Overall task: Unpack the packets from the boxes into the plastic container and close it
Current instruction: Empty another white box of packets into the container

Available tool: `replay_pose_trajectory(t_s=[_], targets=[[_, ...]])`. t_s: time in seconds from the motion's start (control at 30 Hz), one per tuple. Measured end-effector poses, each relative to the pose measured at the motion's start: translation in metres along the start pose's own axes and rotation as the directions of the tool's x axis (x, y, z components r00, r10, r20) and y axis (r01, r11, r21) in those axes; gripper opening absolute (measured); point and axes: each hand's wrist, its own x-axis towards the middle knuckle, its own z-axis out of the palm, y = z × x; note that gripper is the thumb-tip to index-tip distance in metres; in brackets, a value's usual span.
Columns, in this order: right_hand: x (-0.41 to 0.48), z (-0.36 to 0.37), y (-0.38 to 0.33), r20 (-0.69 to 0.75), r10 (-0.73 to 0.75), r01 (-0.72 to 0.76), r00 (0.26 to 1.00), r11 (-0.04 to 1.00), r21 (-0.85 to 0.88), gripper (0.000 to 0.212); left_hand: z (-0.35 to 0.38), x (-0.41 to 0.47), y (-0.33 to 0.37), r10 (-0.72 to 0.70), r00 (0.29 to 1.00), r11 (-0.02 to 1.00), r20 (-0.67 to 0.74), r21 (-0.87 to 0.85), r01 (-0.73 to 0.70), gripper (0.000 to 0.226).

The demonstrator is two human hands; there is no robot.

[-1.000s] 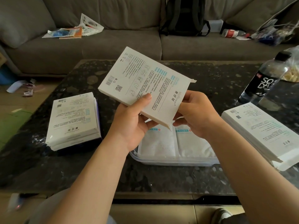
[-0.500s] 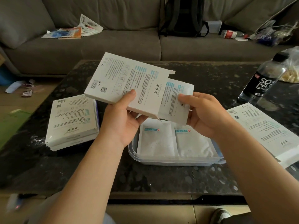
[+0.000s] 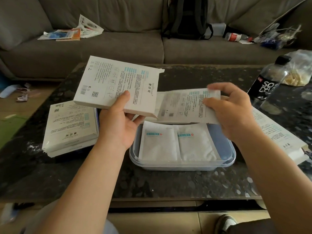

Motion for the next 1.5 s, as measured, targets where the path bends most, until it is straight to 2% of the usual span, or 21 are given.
replay_pose_trajectory(t_s=[0.03,0.1,0.2,0.27,0.33,0.4,0.47,0.63,0.77,0.87,1.0,1.07,1.17,1.23,1.33,1.43,1.5], targets=[[-0.001,-0.002,0.000,-0.001,-0.031,0.031,1.000,0.999,-0.036,0.015,0.000,0.000,0.000,0.007,1.000,1.000,0.000,0.000,-0.007,0.042],[-0.003,-0.007,0.001,0.024,-0.053,0.054,0.998,0.998,-0.046,0.024,0.001,-0.001,0.000,0.013,1.000,1.000,0.013,0.007,-0.013,0.042],[-0.009,-0.014,-0.006,0.207,-0.017,0.001,0.978,0.997,0.080,0.039,0.002,-0.003,-0.001,0.011,0.999,1.000,0.036,0.025,-0.012,0.042],[-0.012,-0.019,-0.010,0.308,-0.036,0.017,0.951,0.998,0.065,0.045,0.004,-0.005,-0.002,0.004,0.999,0.999,0.048,0.036,-0.006,0.042],[-0.013,-0.023,-0.010,0.354,-0.092,0.105,0.931,0.994,-0.018,0.035,0.005,-0.007,-0.003,0.001,0.998,0.999,0.056,0.043,-0.004,0.041],[-0.014,-0.026,-0.010,0.351,-0.150,0.183,0.924,0.981,-0.064,0.017,0.006,-0.008,-0.005,0.004,0.998,0.999,0.064,0.046,-0.007,0.039],[-0.014,-0.029,-0.011,0.324,-0.180,0.201,0.929,0.979,-0.031,0.008,0.006,-0.009,-0.005,0.009,0.998,0.999,0.067,0.047,-0.012,0.037],[-0.014,-0.032,-0.021,0.273,-0.183,0.191,0.944,0.982,-0.004,0.019,0.008,-0.010,-0.007,0.002,0.998,0.999,0.066,0.053,-0.005,0.033],[-0.012,-0.030,-0.019,0.354,-0.040,0.129,0.934,0.964,-0.232,0.022,0.008,-0.009,-0.010,-0.011,0.997,0.998,0.072,0.066,0.006,0.035],[-0.009,-0.019,-0.014,0.351,0.057,0.117,0.935,0.884,-0.453,0.020,0.008,-0.008,-0.011,-0.018,0.997,0.998,0.081,0.066,0.012,0.036],[-0.002,-0.003,-0.005,0.297,0.061,0.143,0.953,0.774,-0.617,0.013,0.007,-0.007,-0.012,-0.021,0.995,0.997,0.096,0.070,0.014,0.042],[-0.003,0.002,0.002,0.308,-0.003,0.243,0.951,0.620,-0.746,0.021,0.007,-0.007,-0.013,-0.024,0.994,0.998,0.102,0.066,0.017,0.041],[-0.008,0.007,0.011,0.326,-0.050,0.325,0.944,0.321,-0.890,0.038,0.006,-0.007,-0.012,-0.032,0.993,0.998,0.112,0.058,0.025,0.042],[-0.012,0.013,0.014,0.327,-0.070,0.334,0.942,0.216,-0.917,0.035,0.006,-0.006,-0.012,-0.035,0.993,0.998,0.115,0.058,0.029,0.042],[-0.017,0.021,0.017,0.408,-0.057,0.410,0.911,0.219,-0.885,0.034,0.006,-0.007,-0.012,-0.039,0.993,0.998,0.113,0.062,0.032,0.040],[-0.023,0.025,0.022,0.561,0.153,0.489,0.814,0.341,-0.803,0.065,0.007,-0.008,-0.013,-0.045,0.991,0.998,0.124,0.053,0.039,0.042],[-0.026,0.025,0.025,0.621,0.286,0.516,0.730,0.364,-0.775,0.083,0.007,-0.009,-0.013,-0.051,0.990,0.998,0.130,0.046,0.045,0.042]])
